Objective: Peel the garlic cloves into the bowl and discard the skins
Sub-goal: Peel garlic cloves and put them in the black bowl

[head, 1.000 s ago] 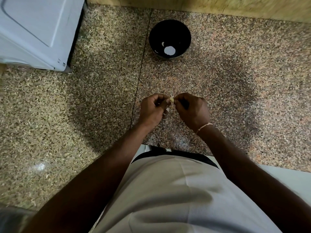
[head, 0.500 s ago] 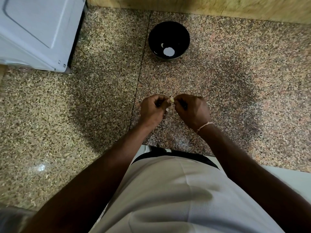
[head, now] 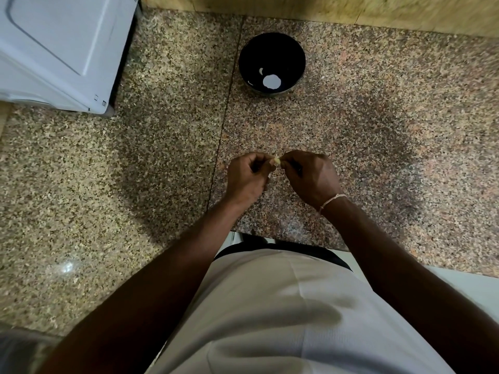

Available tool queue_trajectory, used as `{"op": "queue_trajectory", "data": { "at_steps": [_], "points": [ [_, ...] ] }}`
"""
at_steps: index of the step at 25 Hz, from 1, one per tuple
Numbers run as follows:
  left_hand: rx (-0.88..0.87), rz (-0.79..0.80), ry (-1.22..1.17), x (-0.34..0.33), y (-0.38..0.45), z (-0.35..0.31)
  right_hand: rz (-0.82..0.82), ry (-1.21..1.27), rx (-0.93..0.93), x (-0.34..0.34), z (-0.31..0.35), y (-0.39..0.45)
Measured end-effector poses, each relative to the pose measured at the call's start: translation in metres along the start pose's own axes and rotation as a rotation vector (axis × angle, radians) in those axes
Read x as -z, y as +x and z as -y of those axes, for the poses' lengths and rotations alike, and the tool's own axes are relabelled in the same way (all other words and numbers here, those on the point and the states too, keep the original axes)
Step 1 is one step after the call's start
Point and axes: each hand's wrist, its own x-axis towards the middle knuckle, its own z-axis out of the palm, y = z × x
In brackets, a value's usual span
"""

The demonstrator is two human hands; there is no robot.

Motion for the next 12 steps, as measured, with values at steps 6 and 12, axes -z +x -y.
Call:
{"op": "queue_trajectory", "data": {
  "at_steps": [6,12],
  "points": [
    [-0.003,0.017,-0.002,-0.0029,0.0014,0.0017,0.015,-0.053,-0.004,0.0017,-0.0007,-0.0001],
    [-0.014,0.059,-0.027,-0.0033,0.0035,0.0036,0.041,-0.040,-0.005,0.0064,-0.0017,0.0004]
  ]
}}
